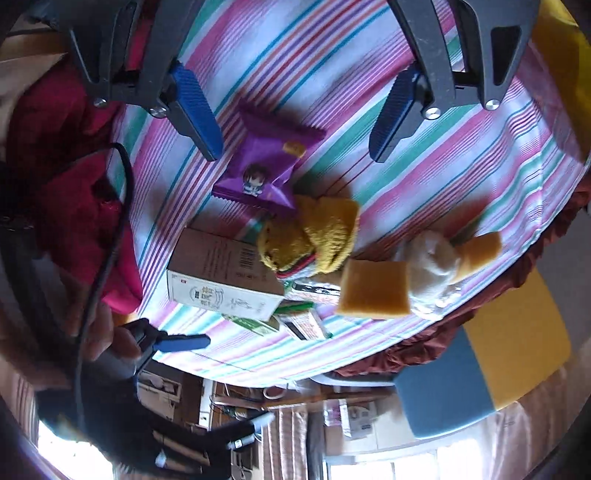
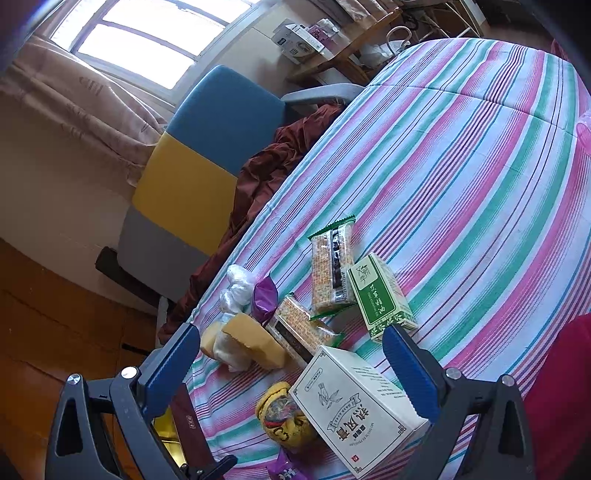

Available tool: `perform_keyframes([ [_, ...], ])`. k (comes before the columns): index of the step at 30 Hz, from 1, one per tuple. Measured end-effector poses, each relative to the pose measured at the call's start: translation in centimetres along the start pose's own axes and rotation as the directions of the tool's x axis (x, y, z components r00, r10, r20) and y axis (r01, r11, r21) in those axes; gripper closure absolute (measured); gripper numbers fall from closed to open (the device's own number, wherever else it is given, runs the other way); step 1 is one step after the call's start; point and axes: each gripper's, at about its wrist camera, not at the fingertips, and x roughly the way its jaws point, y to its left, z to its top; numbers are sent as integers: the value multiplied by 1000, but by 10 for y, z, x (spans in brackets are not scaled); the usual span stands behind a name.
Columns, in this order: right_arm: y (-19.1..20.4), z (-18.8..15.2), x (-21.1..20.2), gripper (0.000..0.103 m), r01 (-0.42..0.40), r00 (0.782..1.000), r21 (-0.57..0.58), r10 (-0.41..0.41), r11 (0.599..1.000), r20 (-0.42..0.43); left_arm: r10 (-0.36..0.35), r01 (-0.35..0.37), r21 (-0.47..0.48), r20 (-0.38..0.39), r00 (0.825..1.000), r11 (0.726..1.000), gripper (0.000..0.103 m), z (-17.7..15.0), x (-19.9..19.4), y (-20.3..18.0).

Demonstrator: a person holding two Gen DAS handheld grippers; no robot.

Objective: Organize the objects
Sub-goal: 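Grasp the purple snack packet with the left gripper, then lift the purple packet with the left gripper while the right gripper grasps the yellow knitted toy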

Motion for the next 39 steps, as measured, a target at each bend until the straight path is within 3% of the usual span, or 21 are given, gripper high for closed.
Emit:
perform_keyframes([
  [4,0,1,1,2,0,1000,4,0,1000,-2,-11,12,30,-24,1000,999,30,8,20,-8],
  [5,0,1,1,2,3,1000,4,-3,1000,-4,-12,13,36,-27,1000,999,37,9,24,-10],
  [6,0,1,2,2,3,1000,2,-3,1000,-6,-10,11,37,-32,999,999,51,10,28,-12],
  [9,0,1,2,2,7,1000,-3,-7,1000,-10,-34,33,-31,-17,999,999,64,7,26,-7],
  [13,1,0,3,2,12,1000,-8,-12,1000,-21,-4,5,-107,5,1000,994,65,-11,13,3],
  [19,8,-2,7,2,11,999,-45,-13,999,-48,69,-51,-259,61,996,965,66,-59,-18,33],
  [28,36,-16,20,7,-49,989,-193,21,980,-146,93,-56,-276,123,988,960,67,-72,-21,34],
  [33,77,-48,34,13,-81,971,-424,-24,902,-237,92,-46,-291,148,985,956,67,-73,-20,35],
  [39,107,-93,78,16,57,927,-691,-294,721,-231,76,-22,-306,166,983,952,67,-73,-19,38],
])
